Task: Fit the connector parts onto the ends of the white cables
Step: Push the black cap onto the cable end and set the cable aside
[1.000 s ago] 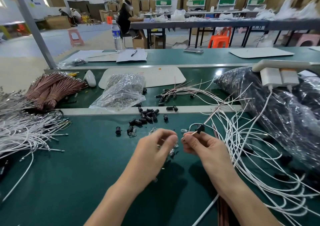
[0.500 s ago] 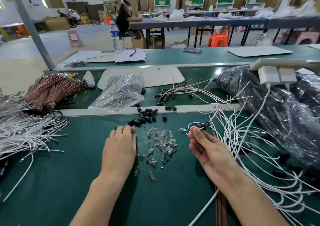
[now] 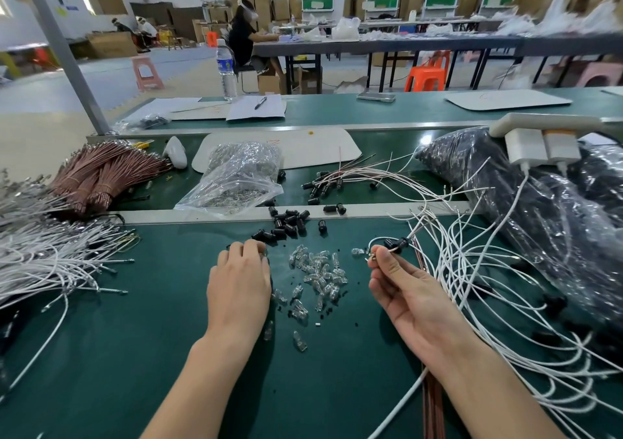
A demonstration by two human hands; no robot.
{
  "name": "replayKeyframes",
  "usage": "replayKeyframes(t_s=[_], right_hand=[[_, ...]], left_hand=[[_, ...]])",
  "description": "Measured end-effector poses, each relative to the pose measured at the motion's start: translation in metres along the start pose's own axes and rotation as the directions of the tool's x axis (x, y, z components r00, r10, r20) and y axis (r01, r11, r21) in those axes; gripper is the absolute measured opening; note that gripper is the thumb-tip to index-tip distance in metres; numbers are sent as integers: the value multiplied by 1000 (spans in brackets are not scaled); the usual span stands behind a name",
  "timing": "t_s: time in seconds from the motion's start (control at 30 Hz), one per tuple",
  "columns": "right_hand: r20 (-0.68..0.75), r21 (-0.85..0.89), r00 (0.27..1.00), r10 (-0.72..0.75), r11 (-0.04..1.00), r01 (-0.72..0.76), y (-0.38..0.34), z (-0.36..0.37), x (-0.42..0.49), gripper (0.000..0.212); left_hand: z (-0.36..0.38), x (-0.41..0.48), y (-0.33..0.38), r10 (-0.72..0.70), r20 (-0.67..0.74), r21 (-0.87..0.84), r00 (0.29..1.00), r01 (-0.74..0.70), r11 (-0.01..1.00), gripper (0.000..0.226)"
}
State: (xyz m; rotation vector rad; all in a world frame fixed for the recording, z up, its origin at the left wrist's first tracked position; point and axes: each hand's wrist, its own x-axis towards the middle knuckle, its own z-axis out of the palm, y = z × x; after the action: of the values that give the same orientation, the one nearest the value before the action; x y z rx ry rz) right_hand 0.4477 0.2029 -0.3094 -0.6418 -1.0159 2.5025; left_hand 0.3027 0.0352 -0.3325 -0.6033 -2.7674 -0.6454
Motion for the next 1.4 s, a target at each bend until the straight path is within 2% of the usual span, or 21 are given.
replayKeyframes(t_s=[0.1,0.17,0.23,0.3,0.37,0.5,0.57,0.77,0.87,1.27,1.4], right_hand=[[12,15,1000,2,1000,-2,0,1,-1,12],[13,23,1000,8,1000,-8,0,2,-1,12],[11,29,1000,13,999,-13,1,3,1,12],[7,30,1000,11,999,-11,4,5,2,11],[12,29,1000,-1,1000,0,8,5,5,12],[36,40,999,-12,999,10,10,4,7,11],[36,44,999,-15,999,13,10,4,7,11],[35,30,999,-25,999,23,11,4,6,11],[31,14,999,-35,999,34,12,4,7,11],[9,-41,997,-74,996,75,17,7,3,10],[-4,-24,998,-64,998,64,20,8,3,10]], left_hand=[[-2,-1,0,32,10,3,999,-32,999,33],[-8,-4,6,104,-36,-190,994,-109,976,29],[-15,-12,21,109,-53,-535,993,-121,836,18],[-18,-24,43,107,34,-798,994,-38,602,9],[-14,-37,61,145,103,-889,984,26,457,12],[-4,-50,74,169,145,-925,975,73,374,9],[-3,-51,73,168,137,-932,976,70,356,6],[-2,-53,72,181,97,-918,979,18,397,7],[0,-53,70,184,83,-922,979,6,387,8],[5,-50,65,184,96,-915,978,14,403,12],[5,-50,64,185,84,-918,979,4,397,6]])
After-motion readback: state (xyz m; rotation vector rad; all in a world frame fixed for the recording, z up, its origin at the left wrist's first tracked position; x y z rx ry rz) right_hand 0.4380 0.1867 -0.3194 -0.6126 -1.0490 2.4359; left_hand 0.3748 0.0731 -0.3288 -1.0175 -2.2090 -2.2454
